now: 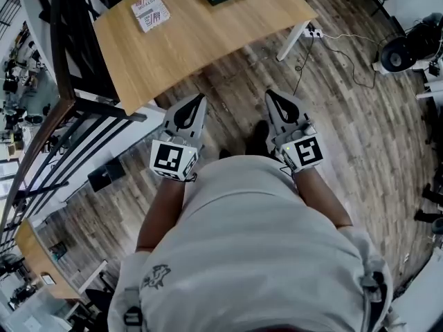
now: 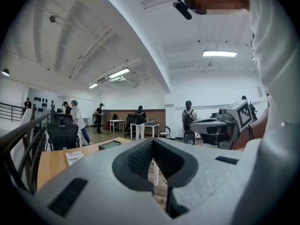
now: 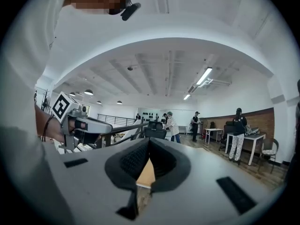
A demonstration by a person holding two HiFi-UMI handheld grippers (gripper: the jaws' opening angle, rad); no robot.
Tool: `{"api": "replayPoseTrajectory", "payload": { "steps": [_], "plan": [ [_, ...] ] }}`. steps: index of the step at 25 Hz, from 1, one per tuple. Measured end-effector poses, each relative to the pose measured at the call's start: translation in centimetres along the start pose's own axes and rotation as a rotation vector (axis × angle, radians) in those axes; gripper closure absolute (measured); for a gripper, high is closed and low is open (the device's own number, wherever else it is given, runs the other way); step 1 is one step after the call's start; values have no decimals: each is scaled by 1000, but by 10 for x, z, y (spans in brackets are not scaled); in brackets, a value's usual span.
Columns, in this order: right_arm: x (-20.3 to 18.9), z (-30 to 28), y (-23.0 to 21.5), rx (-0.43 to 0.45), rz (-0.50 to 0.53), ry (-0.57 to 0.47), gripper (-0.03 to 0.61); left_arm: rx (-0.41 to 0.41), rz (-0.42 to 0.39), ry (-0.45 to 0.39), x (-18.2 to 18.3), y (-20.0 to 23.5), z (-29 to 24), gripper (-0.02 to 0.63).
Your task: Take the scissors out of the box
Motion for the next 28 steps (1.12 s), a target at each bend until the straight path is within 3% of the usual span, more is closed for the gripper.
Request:
{"api": "replayPoseTrajectory", "payload": {
  "steps": [5, 15, 28],
  "plan": [
    [-9, -8, -26, -11, -17, 12, 565, 19, 16, 22, -4, 5, -18, 609],
    [-39, -35, -82, 58, -38, 89, 456, 53, 63, 68, -19, 14, -81, 609],
    [-57, -62, -199, 79, -76, 89, 428, 60, 59, 104, -13, 14, -196, 609]
  ]
}}
Point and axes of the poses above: the fingertips, and each gripper's own axes: z backward along the fingers, y to its left, x out of its top, the point moved 1 cm from there along z, backward along the fingers, and after that the axes turned 8 degrees about -x, right-handed, at the moved point
